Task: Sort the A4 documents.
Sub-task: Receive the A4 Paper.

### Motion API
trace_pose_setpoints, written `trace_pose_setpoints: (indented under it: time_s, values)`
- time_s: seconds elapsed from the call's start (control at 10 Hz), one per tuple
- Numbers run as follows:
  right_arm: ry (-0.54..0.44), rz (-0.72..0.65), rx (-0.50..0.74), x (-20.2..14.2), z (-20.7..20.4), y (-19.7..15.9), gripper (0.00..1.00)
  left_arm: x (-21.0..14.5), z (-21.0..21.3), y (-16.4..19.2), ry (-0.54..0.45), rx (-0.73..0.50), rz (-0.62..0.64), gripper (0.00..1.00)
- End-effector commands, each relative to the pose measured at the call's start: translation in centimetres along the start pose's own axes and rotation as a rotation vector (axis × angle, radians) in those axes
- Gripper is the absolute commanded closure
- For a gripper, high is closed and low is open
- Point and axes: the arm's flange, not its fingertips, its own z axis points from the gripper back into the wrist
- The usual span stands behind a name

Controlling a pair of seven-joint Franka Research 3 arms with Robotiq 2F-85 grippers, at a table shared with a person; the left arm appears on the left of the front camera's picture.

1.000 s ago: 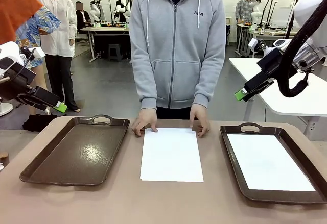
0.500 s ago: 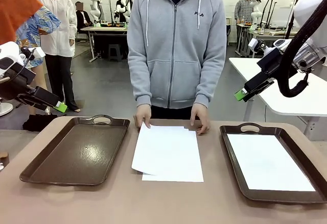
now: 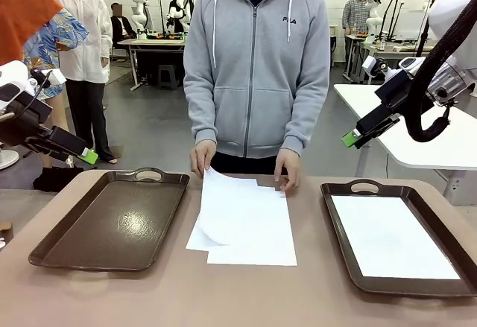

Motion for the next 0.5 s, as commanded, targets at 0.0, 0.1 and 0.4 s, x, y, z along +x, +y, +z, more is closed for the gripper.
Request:
trace_pose_setpoints:
  time_s: [0.0, 0.1, 0.4]
  values:
    - [0.005, 0.001, -0.002, 0.01, -0.15, 0.04, 0.0, -0.09, -0.06, 0.15, -0.001, -0.009, 0.004, 0.0]
    - [0.005, 0.001, -0.002, 0.01, -0.15, 0.04, 0.0, -0.09, -0.06, 0.15, -0.001, -0.009, 0.004, 0.0]
    - [0.005, 0.001, -0.002, 0.01, -0.15, 0.04, 0.0, -0.09, -0.06, 0.15, -0.001, -0.009, 0.004, 0.0]
